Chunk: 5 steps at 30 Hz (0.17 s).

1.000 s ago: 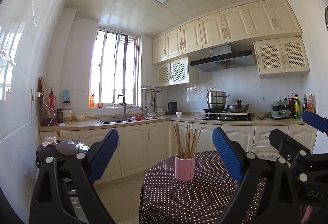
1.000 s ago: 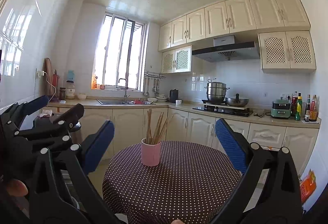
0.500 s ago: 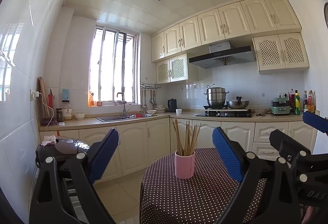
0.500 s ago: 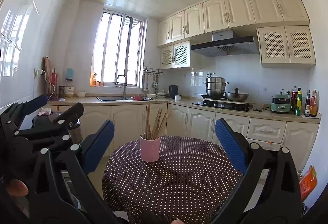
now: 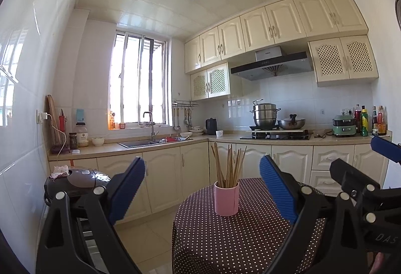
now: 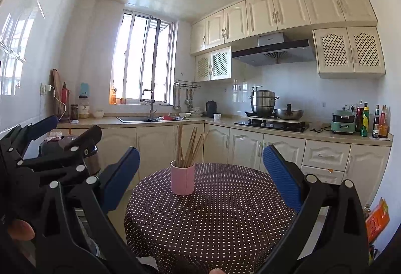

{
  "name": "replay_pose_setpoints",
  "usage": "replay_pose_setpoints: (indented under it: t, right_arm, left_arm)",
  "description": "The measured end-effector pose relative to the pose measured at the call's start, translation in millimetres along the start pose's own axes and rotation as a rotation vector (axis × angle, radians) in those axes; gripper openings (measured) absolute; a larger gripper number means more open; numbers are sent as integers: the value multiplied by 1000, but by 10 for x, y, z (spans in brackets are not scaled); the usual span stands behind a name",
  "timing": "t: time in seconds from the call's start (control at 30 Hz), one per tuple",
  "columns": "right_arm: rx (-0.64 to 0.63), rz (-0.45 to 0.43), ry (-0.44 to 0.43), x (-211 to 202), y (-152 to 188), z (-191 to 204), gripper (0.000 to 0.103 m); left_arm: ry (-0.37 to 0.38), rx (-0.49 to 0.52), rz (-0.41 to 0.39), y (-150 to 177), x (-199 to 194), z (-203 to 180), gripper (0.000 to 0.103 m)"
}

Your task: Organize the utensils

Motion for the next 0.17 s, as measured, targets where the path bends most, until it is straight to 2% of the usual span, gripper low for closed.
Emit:
replay_pose_setpoints:
  t: [0.17]
  right_arm:
    - [8, 25, 3, 87, 73, -26, 97]
  left_arm:
    - [2, 7, 25, 81, 95, -36, 91]
Point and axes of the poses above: each gripper's, at about its wrist camera, not at the fingertips, and x roughly the way its jaws point, z to its left, y to its underside, the point moved 1 cm from there along x, roughly the way its jaws point, and after that the axes turned 5 degrees about -z, right-handed, at the moved point
